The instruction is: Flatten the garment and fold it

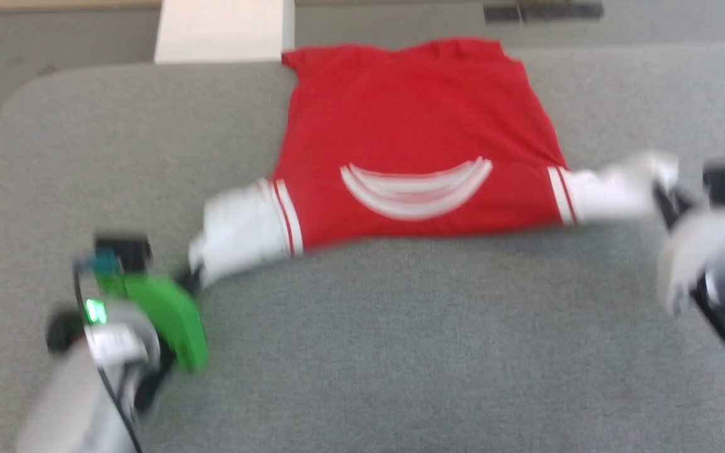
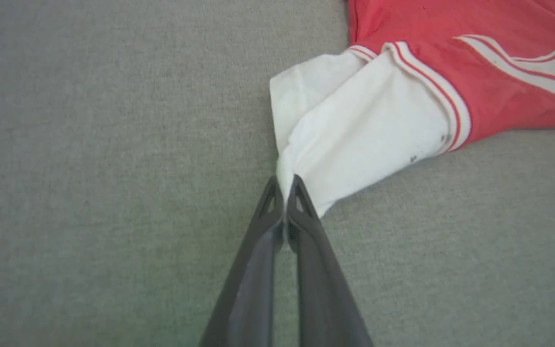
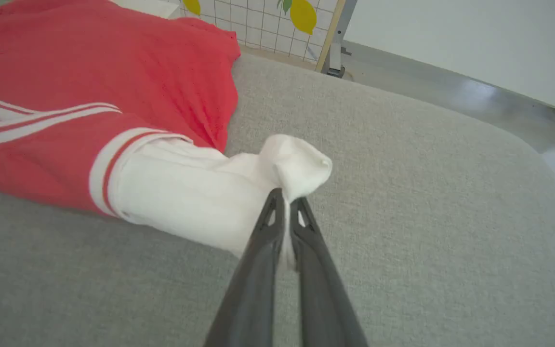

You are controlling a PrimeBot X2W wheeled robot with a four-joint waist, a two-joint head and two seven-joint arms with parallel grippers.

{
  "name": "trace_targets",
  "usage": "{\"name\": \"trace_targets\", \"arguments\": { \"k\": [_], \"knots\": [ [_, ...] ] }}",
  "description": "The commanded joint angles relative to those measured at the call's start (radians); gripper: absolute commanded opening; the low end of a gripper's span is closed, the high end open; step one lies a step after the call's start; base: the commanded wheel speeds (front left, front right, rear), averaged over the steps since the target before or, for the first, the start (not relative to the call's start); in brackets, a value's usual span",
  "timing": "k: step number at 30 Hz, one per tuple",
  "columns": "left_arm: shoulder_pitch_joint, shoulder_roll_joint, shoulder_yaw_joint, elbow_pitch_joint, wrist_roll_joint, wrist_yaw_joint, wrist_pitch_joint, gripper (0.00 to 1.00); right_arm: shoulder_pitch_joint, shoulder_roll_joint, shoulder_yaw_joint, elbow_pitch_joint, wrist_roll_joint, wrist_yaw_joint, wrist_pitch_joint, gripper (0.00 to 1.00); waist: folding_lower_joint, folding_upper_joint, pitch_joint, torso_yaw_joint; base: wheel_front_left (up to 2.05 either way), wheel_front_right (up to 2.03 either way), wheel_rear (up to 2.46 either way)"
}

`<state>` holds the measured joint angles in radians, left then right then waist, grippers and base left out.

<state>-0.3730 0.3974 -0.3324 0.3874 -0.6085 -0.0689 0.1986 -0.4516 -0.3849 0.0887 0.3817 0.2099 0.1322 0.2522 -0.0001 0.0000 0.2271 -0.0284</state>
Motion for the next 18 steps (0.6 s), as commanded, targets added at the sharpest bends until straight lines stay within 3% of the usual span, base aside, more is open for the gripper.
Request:
{"name": "trace_targets", "arguments": {
  "k": [1, 7, 9, 10, 18],
  "knots": [
    [0.06, 0.003, 0.006, -0.037, -0.02, 0.014, 0.022, 0.0, 0.059, -0.007, -0.011, -0.041, 0.018, -0.002, 0.027, 0.0, 0.0001, 0.0, -0.067, 0.015, 0.0, 0.0, 0.0],
    [0.326, 0.034, 0.03, -0.224, -0.076, 0.134, 0.132, 0.0, 0.325, 0.01, -0.097, -0.246, 0.023, -0.002, 0.171, 0.0, 0.0001, 0.0, -0.107, 0.021, 0.0, 0.0, 0.0],
    [0.398, 0.046, 0.041, -0.272, -0.083, 0.177, 0.153, 0.0, 0.4, 0.043, -0.132, -0.306, 0.028, -0.002, 0.214, 0.0, 0.0001, 0.0, -0.115, 0.023, 0.0, 0.0, 0.0],
    [0.48, 0.05, 0.051, -0.323, -0.093, 0.214, 0.162, 0.0, 0.499, 0.098, -0.177, -0.38, 0.026, -0.002, 0.274, 0.0, 0.0001, 0.0, -0.122, 0.03, 0.0, 0.0, 0.0],
    [0.542, 0.016, 0.013, -0.323, -0.071, 0.25, 0.146, 0.0, 0.636, 0.249, -0.239, -0.385, 0.019, -0.002, 0.371, 0.0, 0.0001, 0.0, -0.12, 0.05, 0.0, 0.0, 0.0]
  ]
}}
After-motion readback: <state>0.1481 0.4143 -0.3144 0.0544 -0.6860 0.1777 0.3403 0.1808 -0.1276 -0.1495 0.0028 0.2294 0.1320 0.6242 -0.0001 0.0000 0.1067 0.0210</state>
